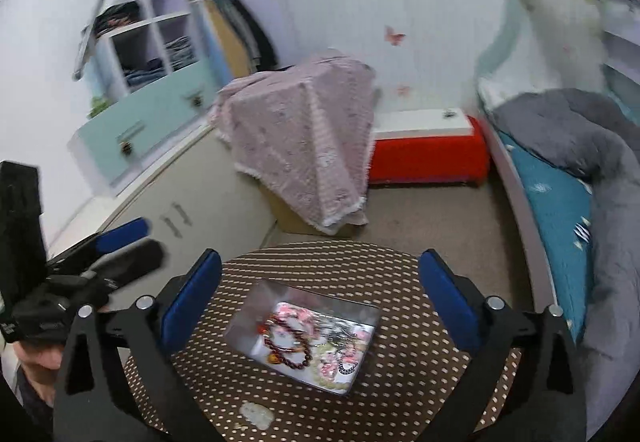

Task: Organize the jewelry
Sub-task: 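Lower both pieces into the gray box and open both grippers, then move the right gripper to the white jade pendant on the table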

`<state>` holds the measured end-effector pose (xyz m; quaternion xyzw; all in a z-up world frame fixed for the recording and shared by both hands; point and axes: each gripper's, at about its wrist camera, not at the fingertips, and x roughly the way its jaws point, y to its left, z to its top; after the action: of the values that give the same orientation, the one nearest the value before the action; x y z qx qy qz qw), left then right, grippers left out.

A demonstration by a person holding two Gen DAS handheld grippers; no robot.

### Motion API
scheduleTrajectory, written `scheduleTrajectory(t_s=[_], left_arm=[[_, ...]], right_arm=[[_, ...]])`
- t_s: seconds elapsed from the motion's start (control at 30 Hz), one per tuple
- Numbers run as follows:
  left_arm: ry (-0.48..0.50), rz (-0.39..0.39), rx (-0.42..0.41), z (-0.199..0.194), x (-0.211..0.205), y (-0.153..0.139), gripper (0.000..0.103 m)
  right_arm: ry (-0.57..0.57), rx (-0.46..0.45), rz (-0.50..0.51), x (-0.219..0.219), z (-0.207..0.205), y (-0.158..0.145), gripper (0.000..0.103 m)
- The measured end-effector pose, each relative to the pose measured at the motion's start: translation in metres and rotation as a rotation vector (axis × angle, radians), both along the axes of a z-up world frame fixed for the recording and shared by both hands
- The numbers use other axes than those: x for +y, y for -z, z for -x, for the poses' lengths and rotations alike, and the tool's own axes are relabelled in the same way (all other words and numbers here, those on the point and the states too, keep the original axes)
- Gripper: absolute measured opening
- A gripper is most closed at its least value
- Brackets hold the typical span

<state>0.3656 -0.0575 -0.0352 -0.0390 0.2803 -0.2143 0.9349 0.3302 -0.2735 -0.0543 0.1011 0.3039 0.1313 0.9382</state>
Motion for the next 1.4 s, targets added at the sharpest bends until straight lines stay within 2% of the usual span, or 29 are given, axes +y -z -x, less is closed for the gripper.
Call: scheduleTrajectory(t_s=[0.07,0.47,0.8,1.0,1.17,1.4], left_arm=[[-0.047,-0.041,-0.019,0.007,0.004,0.000,0.094],[-0.157,-0.088,-0.098,0.062,0.030,-0.003,0.095],[-0.178,-0.085,-0.118,0.103,0.037,-0.004,0.095],[-0.170,-0.089,-0.095,0.124,0.033,0.012,0.095],[-0.163,-0.129,-0.070,0.132,0.028,0.031,0.095],[-0.123,-0.142,0.010,0.137,0.026,0.067,0.095]], right_arm=[[0.028,0.003,-0.004,-0.005,0.004,0.000,0.095],[0.092,-0.064,0.001,-0.011,0.047,-0.015,0.095],[0.093,-0.106,0.021,-0.004,0.092,-0.018,0.095],[0.084,-0.078,0.054,0.003,0.110,0.002,0.095],[0.074,-0.027,0.058,0.007,0.114,0.024,0.095],[0.086,0.046,0.048,0.006,0.116,0.056,0.095]])
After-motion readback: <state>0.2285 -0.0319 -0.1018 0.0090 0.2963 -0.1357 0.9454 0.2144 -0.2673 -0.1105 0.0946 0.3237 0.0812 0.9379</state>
